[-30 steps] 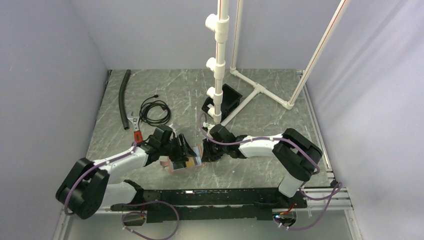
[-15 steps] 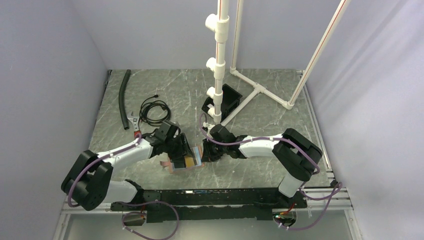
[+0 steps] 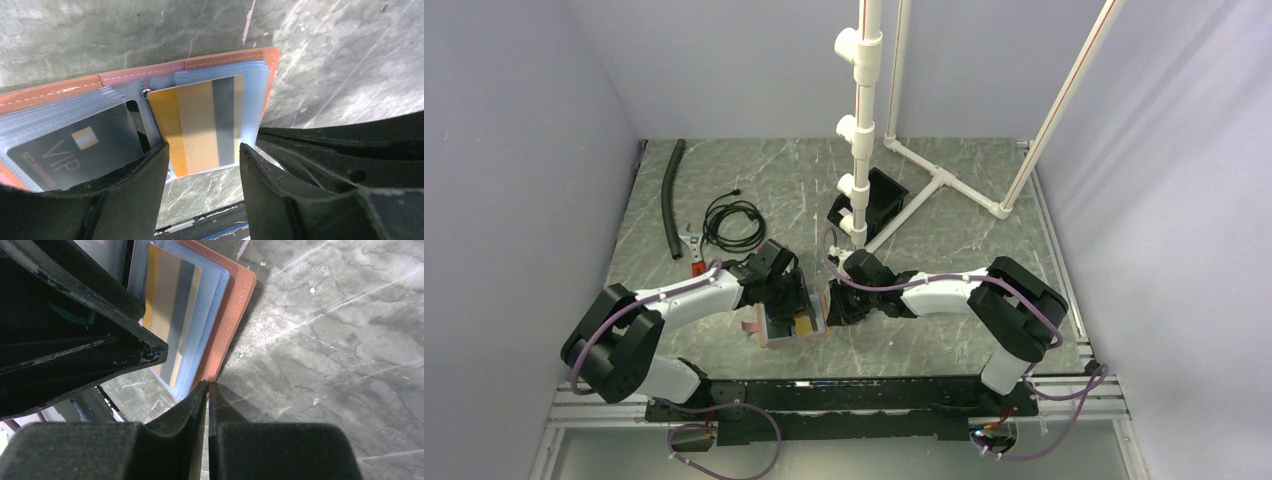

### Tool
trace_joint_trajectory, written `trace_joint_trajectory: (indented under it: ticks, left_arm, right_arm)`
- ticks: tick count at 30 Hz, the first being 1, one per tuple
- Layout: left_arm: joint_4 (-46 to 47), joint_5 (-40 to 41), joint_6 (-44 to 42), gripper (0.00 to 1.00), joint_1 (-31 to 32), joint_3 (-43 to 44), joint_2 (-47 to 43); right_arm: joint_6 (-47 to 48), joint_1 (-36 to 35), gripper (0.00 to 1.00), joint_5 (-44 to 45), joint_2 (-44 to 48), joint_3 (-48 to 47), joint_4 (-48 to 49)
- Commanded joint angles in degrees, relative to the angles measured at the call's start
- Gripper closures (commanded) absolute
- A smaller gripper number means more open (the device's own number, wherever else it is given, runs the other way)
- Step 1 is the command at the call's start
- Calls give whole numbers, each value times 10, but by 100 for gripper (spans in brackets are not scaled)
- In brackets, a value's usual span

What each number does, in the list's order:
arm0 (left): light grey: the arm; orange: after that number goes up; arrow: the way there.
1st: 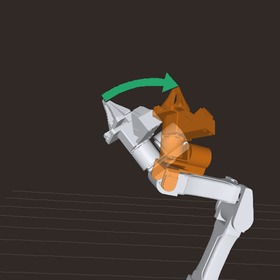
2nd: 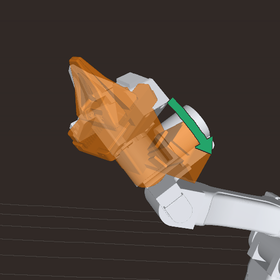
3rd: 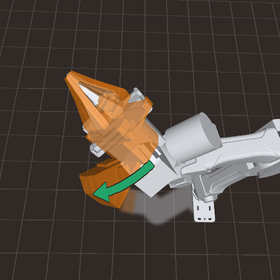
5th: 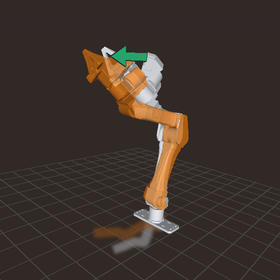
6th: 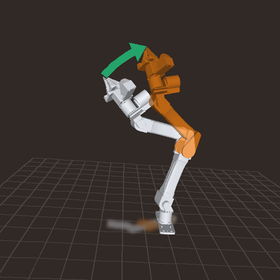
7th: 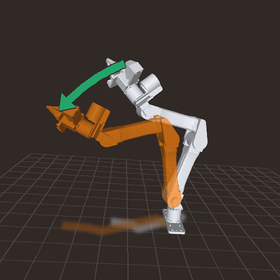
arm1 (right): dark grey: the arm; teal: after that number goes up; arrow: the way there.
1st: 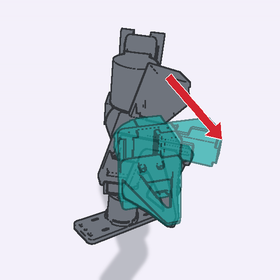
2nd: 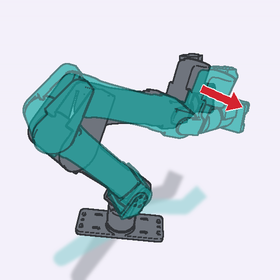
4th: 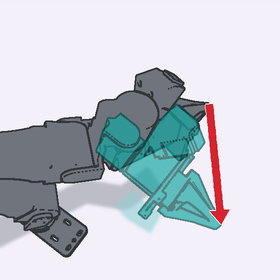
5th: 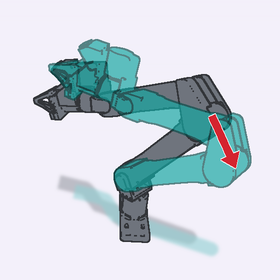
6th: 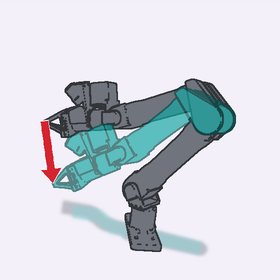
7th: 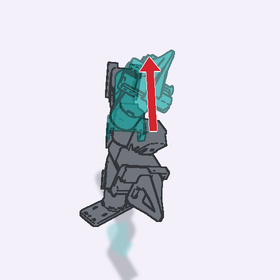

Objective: Put the credit cards into the card holder
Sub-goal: Insert the credit card into the card holder.

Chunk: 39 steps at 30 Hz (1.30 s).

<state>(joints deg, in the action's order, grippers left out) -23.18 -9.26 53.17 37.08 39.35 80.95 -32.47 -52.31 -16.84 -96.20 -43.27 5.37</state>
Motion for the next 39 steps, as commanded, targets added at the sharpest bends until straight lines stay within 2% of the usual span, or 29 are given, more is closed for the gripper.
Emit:
trace_joint_trajectory:
  ticks: [1, 4, 6, 12, 19, 32, 39]
  left_arm:
    - [101, -13, -13, 40, 6, -56, -18]
    - [179, -21, -14, 39, 6, -99, -73]
    - [196, -13, -13, 38, 7, -117, -113]
    - [84, 33, -26, 36, 6, -88, -165]
    - [32, 57, -29, 35, 6, -68, -147]
    - [112, 40, -53, 36, 7, -40, -38]
    - [164, 25, -64, 37, 7, -60, -90]
  right_arm:
    - [7, -2, 92, 1, -10, 11, 6]
    - [8, -2, 92, 0, -12, 12, 6]
    - [8, -2, 92, 0, -10, 13, 5]
    - [10, -2, 92, 0, -7, 9, 2]
    - [11, -2, 92, -3, -10, 4, 0]
    - [14, -2, 93, -3, -12, -1, -8]
    - [12, -2, 93, -5, -15, 1, -3]
